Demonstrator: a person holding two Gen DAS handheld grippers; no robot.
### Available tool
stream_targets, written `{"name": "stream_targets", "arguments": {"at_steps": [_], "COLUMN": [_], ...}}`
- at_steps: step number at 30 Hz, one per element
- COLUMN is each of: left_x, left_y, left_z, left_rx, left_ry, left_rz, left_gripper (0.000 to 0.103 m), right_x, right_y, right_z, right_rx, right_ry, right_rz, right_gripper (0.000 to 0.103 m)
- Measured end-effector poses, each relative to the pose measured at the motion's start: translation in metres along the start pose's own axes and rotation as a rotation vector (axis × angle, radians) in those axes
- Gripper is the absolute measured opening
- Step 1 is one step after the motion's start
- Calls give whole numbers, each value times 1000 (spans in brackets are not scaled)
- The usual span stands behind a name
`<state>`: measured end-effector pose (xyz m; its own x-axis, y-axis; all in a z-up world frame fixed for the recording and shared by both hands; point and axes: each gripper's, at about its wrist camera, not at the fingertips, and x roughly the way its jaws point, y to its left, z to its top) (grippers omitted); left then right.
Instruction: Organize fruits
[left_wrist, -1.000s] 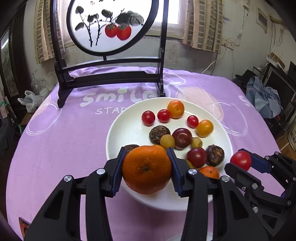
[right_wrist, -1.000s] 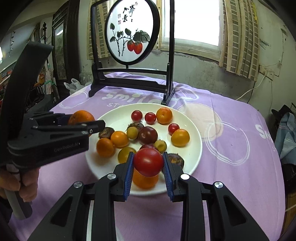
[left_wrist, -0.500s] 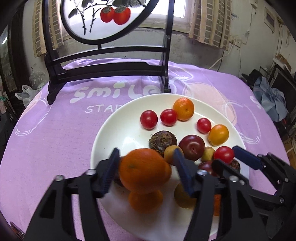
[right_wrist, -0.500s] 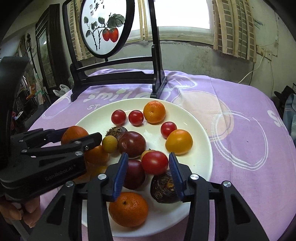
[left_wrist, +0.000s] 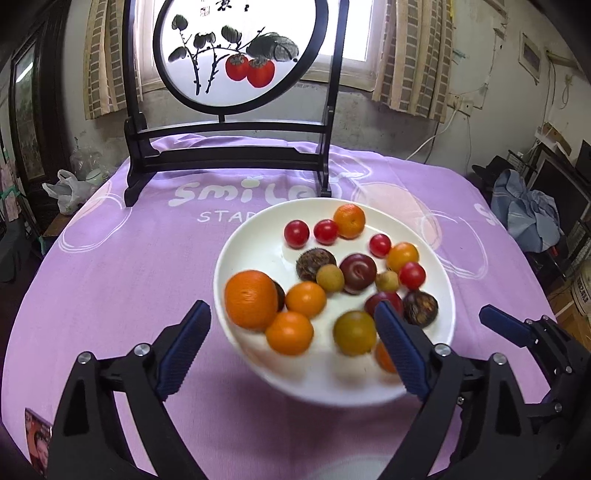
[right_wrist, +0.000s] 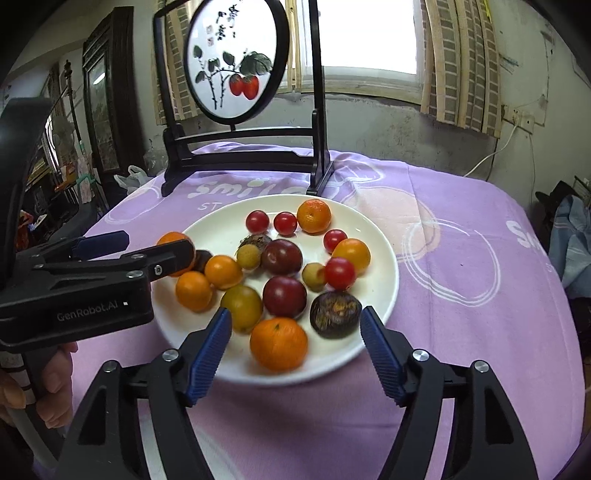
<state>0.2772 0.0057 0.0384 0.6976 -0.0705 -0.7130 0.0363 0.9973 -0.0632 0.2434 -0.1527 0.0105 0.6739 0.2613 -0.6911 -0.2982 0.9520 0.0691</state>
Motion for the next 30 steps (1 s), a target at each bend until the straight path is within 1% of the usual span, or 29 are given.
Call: {"name": "stream_targets", "arguments": {"at_steps": [3, 6, 10, 14, 18, 21, 24, 27, 29, 30], "left_x": [-18, -34, -51, -64, -74, -78, -80, -75, -68, -66], "left_y": [-5, -13, -17, -22, -23, -22, -19, -17, -14, -13], "left_z": [-19, -47, -77, -101, -119, -130, -137, -144, -149, -152], "left_rx": [20, 60, 66, 67, 63, 50, 41, 48, 52, 51], "left_ry": [-4, -1, 6, 24, 36, 43, 30, 52, 73, 79], "left_rz": [-6, -9, -21, -36, -45, -45, -43, -48, -41, -33], "left_gripper": [89, 89, 89, 89, 89, 89, 89, 90, 93, 93], "right_x": [-18, -33, -48, -56, -62, -68, -70, -69, -68, -67], "right_y": [4, 8, 9, 4, 3, 5, 9, 9, 8, 7], "right_z": [-18, -39, -64, -86, -100, -108, -117, -123, -127, -128], "right_rx": [-8, -9, -10, 21, 45, 48, 37, 34, 44, 49], "right_ry": [5, 14, 21, 40, 48, 43, 40, 51, 66, 77], "right_rz": [-5, -10, -44, -52, -59, -57, -54, -45, -38, -36], "right_gripper": [75, 76, 76, 76, 77, 80, 80, 80, 80, 80]}}
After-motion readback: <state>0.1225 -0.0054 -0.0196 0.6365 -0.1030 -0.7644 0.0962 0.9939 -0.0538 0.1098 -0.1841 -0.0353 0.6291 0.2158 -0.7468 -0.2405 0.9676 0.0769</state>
